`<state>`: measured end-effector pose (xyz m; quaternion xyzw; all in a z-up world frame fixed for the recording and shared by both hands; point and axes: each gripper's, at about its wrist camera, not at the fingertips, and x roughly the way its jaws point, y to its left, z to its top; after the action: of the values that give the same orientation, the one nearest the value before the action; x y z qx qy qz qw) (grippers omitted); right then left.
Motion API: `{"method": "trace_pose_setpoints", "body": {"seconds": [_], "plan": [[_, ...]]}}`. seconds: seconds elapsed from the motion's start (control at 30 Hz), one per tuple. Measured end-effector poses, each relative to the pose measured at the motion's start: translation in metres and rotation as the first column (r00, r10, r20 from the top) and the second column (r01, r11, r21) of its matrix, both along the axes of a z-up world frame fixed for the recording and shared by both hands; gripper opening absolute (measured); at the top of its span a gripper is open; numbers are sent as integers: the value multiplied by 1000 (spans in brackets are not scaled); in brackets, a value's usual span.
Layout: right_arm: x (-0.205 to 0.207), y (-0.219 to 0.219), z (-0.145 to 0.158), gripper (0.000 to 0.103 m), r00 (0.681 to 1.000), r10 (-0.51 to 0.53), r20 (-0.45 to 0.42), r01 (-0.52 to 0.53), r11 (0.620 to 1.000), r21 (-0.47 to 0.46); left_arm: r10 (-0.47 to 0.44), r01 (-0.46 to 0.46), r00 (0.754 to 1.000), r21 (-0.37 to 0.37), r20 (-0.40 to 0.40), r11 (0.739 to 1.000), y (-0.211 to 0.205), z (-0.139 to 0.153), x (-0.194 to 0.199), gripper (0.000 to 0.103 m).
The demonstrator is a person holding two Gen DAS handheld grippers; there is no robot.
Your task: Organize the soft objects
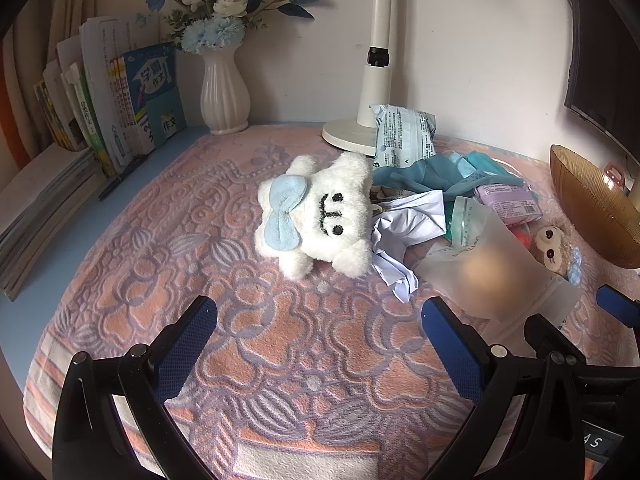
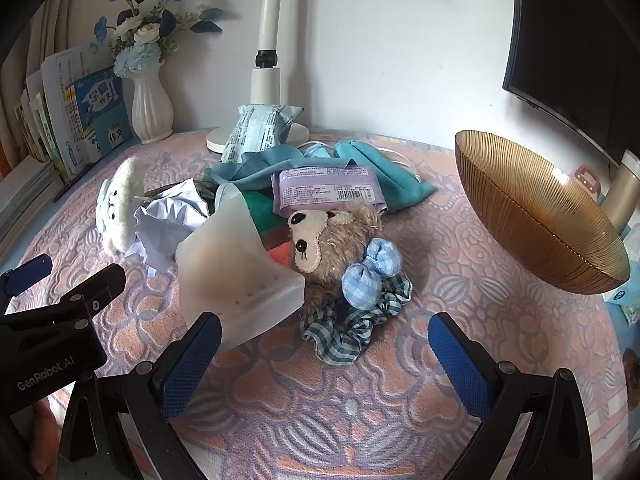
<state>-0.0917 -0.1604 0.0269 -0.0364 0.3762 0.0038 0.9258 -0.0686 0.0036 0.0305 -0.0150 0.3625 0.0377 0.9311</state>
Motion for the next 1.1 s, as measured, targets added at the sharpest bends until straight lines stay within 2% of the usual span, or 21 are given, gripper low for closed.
{"method": "trace_pose_setpoints", "body": {"seconds": [0.33, 1.1], "plan": [[3, 2, -2, 103, 1000, 4, -6, -4, 1000, -10, -1, 1, 1000, -19, 4, 1000, 1, 1, 1, 102], [-6, 7, 1, 103, 999, 19, 26, -19, 999, -31, 3, -3, 1000, 1, 4, 1000, -1, 1, 0, 102]]}}
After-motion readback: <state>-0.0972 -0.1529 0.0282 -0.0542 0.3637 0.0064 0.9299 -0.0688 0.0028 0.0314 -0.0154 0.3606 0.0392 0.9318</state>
